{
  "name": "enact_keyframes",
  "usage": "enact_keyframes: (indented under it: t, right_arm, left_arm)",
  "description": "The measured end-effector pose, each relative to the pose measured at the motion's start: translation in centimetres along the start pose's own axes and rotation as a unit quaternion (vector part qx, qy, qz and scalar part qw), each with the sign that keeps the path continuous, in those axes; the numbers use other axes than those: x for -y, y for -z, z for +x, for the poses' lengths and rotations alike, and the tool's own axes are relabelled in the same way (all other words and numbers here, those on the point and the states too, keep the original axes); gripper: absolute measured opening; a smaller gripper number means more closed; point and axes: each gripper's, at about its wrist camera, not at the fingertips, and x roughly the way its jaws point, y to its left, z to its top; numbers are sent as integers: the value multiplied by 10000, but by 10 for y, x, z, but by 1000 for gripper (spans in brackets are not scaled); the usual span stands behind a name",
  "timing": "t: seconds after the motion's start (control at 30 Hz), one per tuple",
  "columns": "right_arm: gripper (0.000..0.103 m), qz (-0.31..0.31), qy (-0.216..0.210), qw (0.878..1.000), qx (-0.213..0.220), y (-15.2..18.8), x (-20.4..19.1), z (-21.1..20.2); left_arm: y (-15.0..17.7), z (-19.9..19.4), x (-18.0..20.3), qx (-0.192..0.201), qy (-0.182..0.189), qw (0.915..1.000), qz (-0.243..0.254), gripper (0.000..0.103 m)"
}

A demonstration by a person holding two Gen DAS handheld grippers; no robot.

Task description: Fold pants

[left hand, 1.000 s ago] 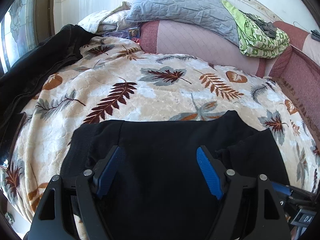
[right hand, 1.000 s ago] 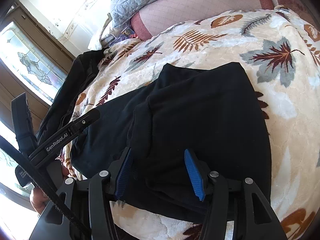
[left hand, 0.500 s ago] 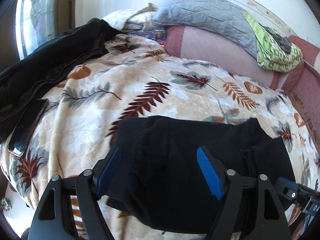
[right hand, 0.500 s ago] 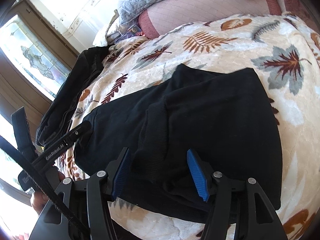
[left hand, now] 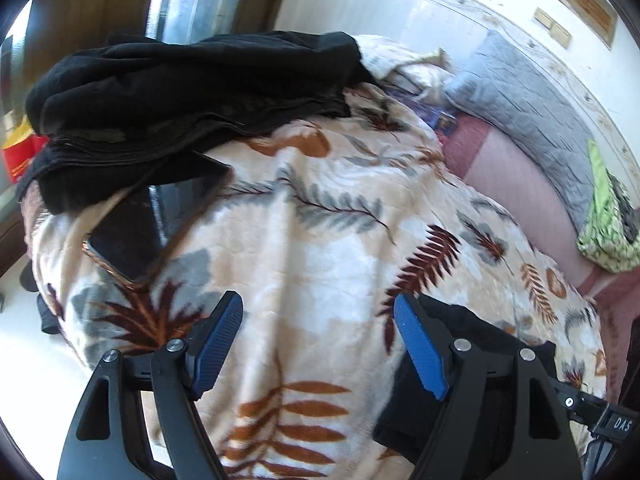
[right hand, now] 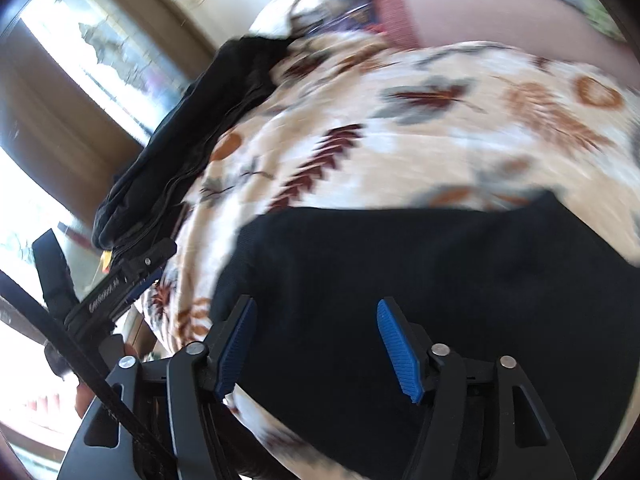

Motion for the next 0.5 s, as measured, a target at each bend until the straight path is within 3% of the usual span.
enact_keyframes:
  t: [0.13, 0.23, 0.3, 0.43, 0.5]
  right_arm:
    - [75, -290, -42, 9978, -589, -33, -34, 45]
    - [76, -513, 264, 9938, -954, -49, -59, 79]
    - [77, -641, 668, 9881, -1231, -56, -72, 103]
    - [89, -795, 1371, 9766, -1456, -60, -87, 135]
    - [95, -1100, 1848, 9629, -1629, -55, -94, 152]
  left_arm:
    - [-4, 6, -15, -189, 12, 9993, -328, 77]
    - [-6, 7, -26, -161, -268, 9980, -540, 77]
    - [-8, 3, -35, -60, -328, 9968, -731, 77]
    - [-9, -2, -42, 70, -471, 9952, -851, 78]
    - [-8, -3, -37, 95, -491, 9960, -741, 78]
